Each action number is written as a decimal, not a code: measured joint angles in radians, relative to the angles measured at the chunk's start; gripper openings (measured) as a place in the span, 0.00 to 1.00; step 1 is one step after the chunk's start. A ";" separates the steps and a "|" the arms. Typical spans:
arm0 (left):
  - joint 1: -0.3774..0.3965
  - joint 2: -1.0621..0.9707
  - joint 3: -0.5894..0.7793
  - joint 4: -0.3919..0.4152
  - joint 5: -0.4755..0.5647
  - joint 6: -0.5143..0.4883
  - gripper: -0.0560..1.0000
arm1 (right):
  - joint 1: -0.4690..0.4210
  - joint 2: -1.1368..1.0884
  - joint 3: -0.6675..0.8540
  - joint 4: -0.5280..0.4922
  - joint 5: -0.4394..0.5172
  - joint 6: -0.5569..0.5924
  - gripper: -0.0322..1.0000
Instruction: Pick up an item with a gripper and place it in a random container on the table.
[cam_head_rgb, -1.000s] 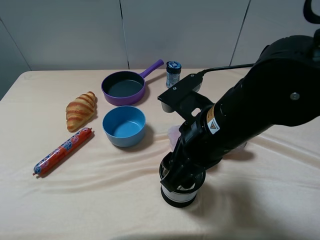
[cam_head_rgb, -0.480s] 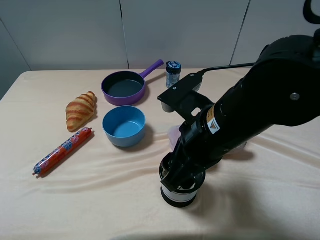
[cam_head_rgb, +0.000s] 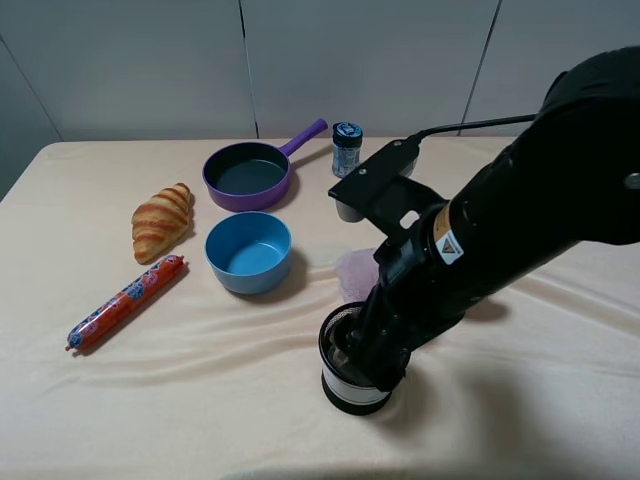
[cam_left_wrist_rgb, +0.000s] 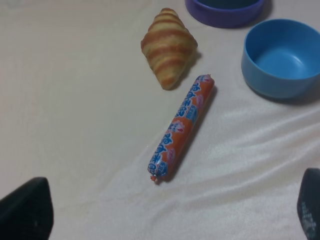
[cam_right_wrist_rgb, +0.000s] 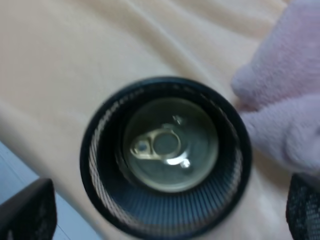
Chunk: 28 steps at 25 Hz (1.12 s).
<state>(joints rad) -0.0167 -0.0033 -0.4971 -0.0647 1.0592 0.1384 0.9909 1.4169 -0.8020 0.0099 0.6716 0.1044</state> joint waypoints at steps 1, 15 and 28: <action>0.000 0.000 0.000 0.000 0.000 0.000 0.99 | 0.000 -0.019 0.000 -0.010 0.020 0.000 0.70; 0.000 0.000 0.000 0.000 0.000 0.000 0.99 | -0.116 -0.297 0.000 -0.182 0.382 0.049 0.70; 0.000 0.000 0.000 0.000 0.000 0.000 0.99 | -0.405 -0.634 0.004 -0.312 0.542 0.052 0.70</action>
<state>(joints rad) -0.0167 -0.0033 -0.4971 -0.0647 1.0592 0.1384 0.5855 0.7833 -0.7975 -0.3022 1.2137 0.1562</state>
